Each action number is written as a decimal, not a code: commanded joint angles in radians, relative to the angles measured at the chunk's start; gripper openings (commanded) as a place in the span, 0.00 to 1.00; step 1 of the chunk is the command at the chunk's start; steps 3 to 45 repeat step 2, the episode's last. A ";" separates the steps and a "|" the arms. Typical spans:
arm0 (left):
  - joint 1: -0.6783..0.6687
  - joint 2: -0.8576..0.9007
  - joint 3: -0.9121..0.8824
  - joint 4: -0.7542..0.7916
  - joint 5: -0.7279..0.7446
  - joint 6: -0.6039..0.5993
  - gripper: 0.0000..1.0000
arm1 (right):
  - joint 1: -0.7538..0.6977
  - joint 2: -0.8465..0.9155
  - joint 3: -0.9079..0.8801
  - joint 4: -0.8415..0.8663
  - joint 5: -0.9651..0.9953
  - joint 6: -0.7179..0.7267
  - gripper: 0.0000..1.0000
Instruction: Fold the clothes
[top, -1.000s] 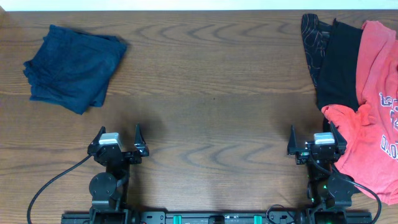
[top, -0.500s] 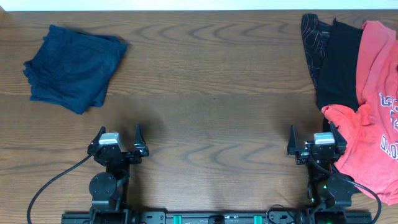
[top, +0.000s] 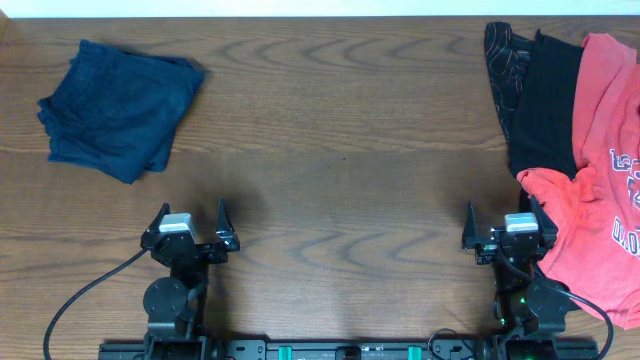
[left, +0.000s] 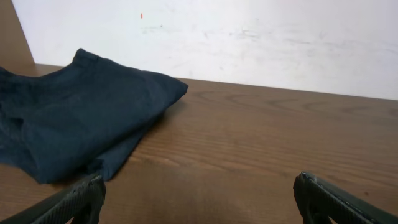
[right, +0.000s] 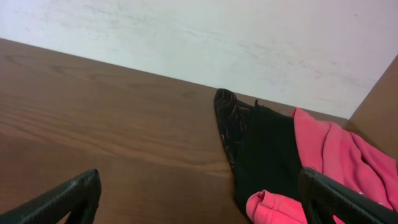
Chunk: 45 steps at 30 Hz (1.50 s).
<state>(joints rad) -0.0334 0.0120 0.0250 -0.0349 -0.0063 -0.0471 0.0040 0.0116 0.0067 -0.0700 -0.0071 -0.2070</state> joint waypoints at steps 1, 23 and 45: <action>0.006 -0.008 -0.021 -0.037 -0.002 0.017 0.98 | -0.007 -0.007 -0.001 -0.004 0.006 0.016 0.99; 0.006 -0.008 -0.021 -0.038 -0.002 0.017 0.98 | -0.007 -0.007 -0.001 -0.004 0.006 0.016 0.99; 0.006 -0.008 -0.021 -0.038 -0.002 0.017 0.98 | -0.007 -0.007 -0.001 -0.004 0.006 0.016 0.99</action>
